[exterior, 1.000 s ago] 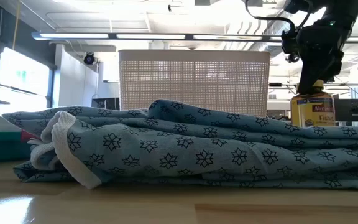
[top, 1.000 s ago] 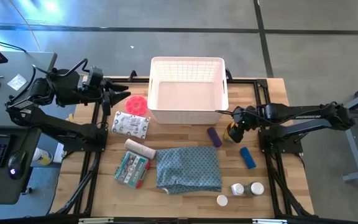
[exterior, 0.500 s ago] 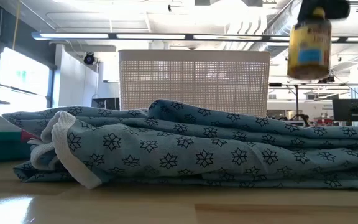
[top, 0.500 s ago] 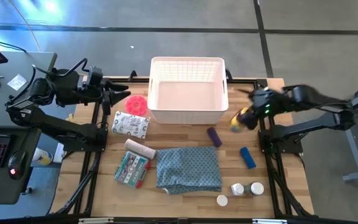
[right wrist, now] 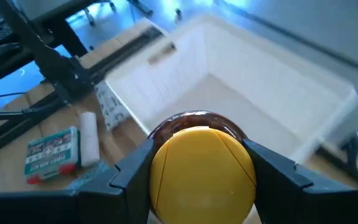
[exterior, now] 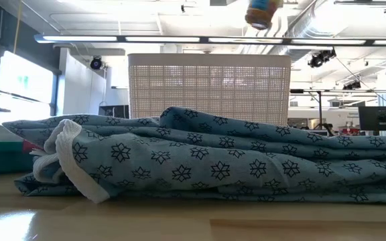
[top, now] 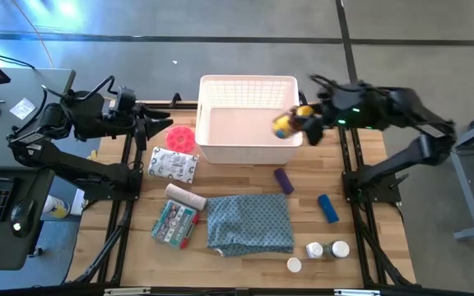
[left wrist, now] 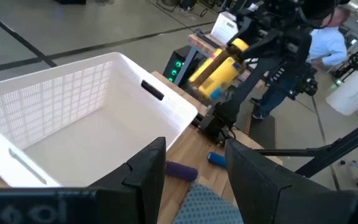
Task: Pick & place medical supplies in basket/bin
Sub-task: Put the yellow pill bottle into the white bin
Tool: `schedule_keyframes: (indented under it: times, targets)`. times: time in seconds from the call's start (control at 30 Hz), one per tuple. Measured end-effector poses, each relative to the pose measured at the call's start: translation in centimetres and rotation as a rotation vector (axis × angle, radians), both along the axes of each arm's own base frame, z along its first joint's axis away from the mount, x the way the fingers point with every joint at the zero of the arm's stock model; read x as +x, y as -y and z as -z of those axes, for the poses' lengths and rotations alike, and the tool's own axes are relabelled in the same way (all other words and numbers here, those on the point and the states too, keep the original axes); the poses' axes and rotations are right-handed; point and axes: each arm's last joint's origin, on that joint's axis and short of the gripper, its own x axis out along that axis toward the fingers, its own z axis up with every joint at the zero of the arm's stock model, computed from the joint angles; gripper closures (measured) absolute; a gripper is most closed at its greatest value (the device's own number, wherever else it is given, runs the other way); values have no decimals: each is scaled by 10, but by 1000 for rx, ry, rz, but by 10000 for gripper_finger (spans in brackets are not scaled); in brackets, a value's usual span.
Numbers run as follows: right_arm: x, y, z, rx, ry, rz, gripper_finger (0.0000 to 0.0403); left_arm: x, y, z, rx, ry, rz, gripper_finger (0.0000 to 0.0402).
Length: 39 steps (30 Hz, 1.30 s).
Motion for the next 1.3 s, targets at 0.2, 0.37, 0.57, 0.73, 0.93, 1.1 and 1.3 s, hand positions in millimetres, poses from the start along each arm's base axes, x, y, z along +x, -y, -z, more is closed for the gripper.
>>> schedule_keyframes:
  times: [0.2, 0.37, 0.57, 0.73, 0.93, 1.1, 1.3]
  targets:
    - [78, 28, 7, -176, -75, -58, 200, 1, 0, -3, 0, 31, -1, 202]
    - [138, 72, 48, -194, -202, -81, 200, 1, 0, -3, 0, 31, -1, 202]
    - [193, 125, 104, -124, -201, -66, 200, 8, 0, -2, 0, 19, -1, 202]
    - [224, 154, 151, -118, -224, -7, 199, 18, 0, 2, -1, -15, 2, 202]
    - [242, 173, 196, -59, -261, 84, 193, 26, 2, 8, -25, -66, 75, 202]
    - [253, 185, 220, -14, -230, 86, 193, 27, 2, 8, -40, -63, 77, 202]
    - [256, 190, 226, -18, -210, 90, 188, 27, 3, 9, -45, -73, 89, 202]
